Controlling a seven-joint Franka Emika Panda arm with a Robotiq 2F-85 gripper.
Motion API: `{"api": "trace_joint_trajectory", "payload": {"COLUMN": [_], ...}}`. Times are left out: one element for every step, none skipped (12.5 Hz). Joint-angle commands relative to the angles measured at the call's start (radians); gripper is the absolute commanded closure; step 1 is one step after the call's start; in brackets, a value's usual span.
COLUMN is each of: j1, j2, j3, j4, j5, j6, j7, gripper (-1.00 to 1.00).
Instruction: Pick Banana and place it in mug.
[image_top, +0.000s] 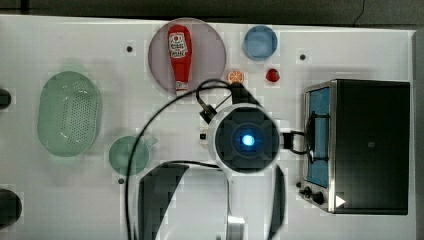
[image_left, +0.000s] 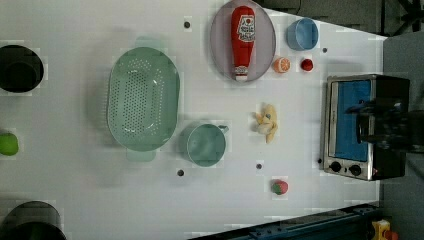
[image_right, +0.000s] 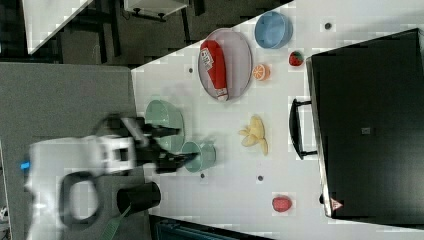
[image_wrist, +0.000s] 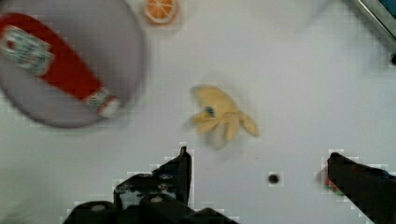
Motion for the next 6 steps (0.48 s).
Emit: {"api": "trace_joint_trajectory", "payload": {"j1": [-0.020, -0.020, -0.020, -0.021, -0.021, -0.021], "j2": [0.066, 0.090, 0.117, 0.147, 0.179, 0.215], "j3": [-0.010, -0.011, -0.012, -0.013, -0.014, -0.015], "j4": [-0.096, -0.132, -0.164, -0.190, -0.212, -0.228], "j5": [0.014, 0.014, 0.014, 0.014, 0.014, 0.014], "j6": [0.142, 0.200, 0.256, 0.307, 0.358, 0.410], "j7": [-0.061, -0.061, -0.061, -0.061, -0.061, -0.061], "gripper": [-1.00, -1.00, -1.00, -1.00, -1.00, -1.00]}}
